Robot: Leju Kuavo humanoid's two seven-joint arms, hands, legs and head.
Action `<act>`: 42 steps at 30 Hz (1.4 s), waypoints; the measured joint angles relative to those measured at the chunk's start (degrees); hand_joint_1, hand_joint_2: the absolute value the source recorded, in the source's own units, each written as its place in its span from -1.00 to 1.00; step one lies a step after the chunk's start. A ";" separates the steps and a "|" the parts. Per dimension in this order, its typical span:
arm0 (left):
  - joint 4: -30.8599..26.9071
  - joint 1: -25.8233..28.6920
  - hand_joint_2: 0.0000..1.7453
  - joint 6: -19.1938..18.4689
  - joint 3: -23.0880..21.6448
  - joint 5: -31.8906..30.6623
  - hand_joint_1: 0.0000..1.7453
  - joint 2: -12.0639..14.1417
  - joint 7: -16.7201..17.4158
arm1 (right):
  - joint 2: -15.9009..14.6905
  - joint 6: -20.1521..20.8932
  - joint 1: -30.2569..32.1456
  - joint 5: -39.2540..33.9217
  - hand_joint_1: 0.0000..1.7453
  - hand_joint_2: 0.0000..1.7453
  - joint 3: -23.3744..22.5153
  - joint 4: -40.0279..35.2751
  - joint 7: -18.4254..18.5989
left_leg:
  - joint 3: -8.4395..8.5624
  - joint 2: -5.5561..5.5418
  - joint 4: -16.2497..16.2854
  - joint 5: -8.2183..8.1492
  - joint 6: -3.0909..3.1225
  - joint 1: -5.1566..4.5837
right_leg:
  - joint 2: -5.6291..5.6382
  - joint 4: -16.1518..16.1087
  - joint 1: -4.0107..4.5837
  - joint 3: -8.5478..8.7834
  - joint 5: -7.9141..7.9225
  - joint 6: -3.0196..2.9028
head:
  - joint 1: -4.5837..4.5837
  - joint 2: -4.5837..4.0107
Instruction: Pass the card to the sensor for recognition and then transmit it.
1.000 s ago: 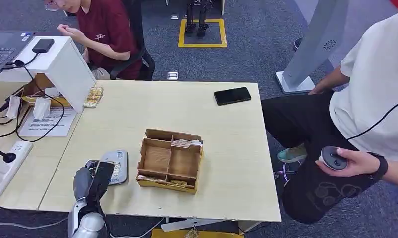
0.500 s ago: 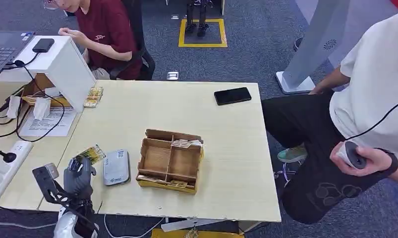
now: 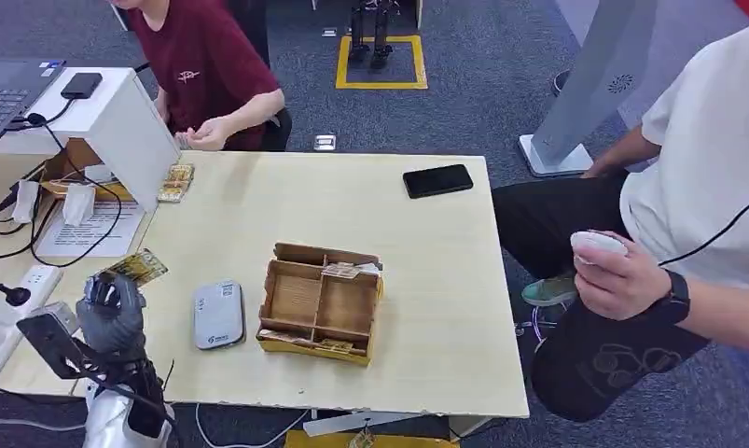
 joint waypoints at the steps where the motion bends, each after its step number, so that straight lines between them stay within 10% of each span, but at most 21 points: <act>1: 0.00 -0.33 1.00 0.67 0.00 -1.41 1.00 0.02 -0.34 | 0.00 0.00 -0.04 0.02 -1.00 -1.00 0.00 0.00 0.00 | 0.00 0.00 0.00 0.00 0.00 0.00 | 0.00 0.00 0.00 0.01 0.00 0.00 | 0.02 0.00; 4: 0.11 -1.16 1.00 6.20 -0.07 -9.74 1.00 0.07 -2.58 | 0.00 0.68 -0.21 0.59 -1.00 -1.00 0.00 0.00 -0.22 | 0.01 0.02 0.00 0.00 0.00 0.01 | 0.03 0.00 0.00 -0.01 0.00 0.00 | 0.00 0.00; 8: 2.71 -3.99 1.00 22.69 -1.49 -40.83 1.00 1.66 -6.62 | 0.00 1.90 -0.58 2.21 -1.00 -1.00 0.00 0.00 -1.22 | 0.01 -0.02 0.01 0.03 0.02 0.00 | -0.02 0.00 0.00 0.01 0.00 0.00 | 0.00 0.00; 13: 6.41 -8.37 1.00 24.56 3.00 -64.58 1.00 1.09 -11.08 | 0.00 1.99 -1.11 3.37 -1.00 -1.00 0.02 0.00 -1.88 | 0.02 0.06 0.01 0.06 0.03 0.00 | 0.06 0.02 0.00 0.01 0.06 -0.01 | 0.02 0.00; 29: 9.86 -13.46 1.00 24.71 11.85 -67.40 1.00 -0.70 -11.87 | 0.00 1.92 -1.25 3.98 -1.00 -1.00 0.02 0.00 -2.05 | 0.01 0.07 0.01 0.06 0.04 0.00 | 0.09 0.02 0.00 -0.02 0.09 0.00 | 0.02 0.00; 30: 10.06 -13.55 1.00 24.71 11.98 -67.18 -1.00 -0.81 -11.87 | 0.00 1.90 -1.26 4.02 -1.00 -1.00 0.02 0.00 -2.08 | 0.01 0.07 0.01 0.06 0.04 0.00 | 0.09 0.02 0.00 -0.02 0.09 0.00 | 0.00 0.00; 42: 13.27 -14.06 1.00 24.71 11.49 -55.15 -1.00 -0.63 -9.39 | 0.00 1.88 -1.29 4.13 -1.00 -1.00 0.00 0.00 -2.05 | 0.02 0.07 0.01 0.06 0.03 0.00 | 0.09 0.02 0.00 -0.03 0.09 0.00 | 0.02 0.00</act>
